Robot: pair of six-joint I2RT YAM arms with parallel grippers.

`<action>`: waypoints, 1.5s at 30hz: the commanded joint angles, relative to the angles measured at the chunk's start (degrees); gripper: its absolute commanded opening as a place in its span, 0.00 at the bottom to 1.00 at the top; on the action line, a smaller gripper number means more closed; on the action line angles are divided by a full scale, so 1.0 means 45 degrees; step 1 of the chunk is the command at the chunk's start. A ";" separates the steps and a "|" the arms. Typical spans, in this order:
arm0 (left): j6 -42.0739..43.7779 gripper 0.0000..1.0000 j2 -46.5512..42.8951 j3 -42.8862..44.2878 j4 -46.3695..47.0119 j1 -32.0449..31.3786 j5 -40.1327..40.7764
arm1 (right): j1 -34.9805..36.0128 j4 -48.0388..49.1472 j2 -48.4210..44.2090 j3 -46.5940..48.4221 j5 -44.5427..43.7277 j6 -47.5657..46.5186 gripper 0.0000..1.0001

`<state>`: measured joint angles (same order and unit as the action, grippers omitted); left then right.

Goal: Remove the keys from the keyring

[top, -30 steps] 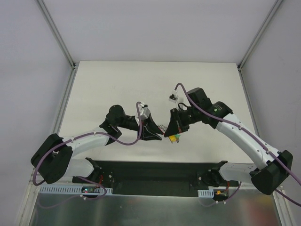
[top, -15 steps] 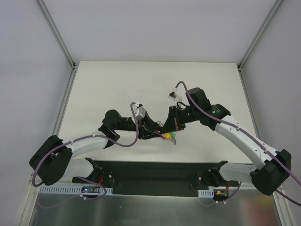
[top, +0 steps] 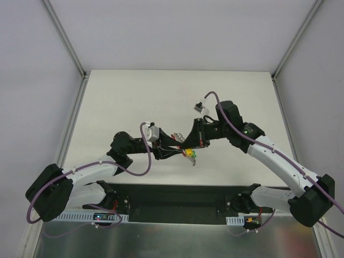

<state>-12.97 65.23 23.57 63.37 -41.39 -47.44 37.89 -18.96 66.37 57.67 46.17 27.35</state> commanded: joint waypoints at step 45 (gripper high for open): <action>0.1633 0.32 -0.2152 -0.0453 0.1601 -0.0784 0.2437 | 0.0057 0.4096 -0.1037 -0.1019 0.2024 0.3628 0.01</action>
<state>-4.27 55.94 19.59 64.93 -44.34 -34.48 37.91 -4.01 63.66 53.52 53.32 43.24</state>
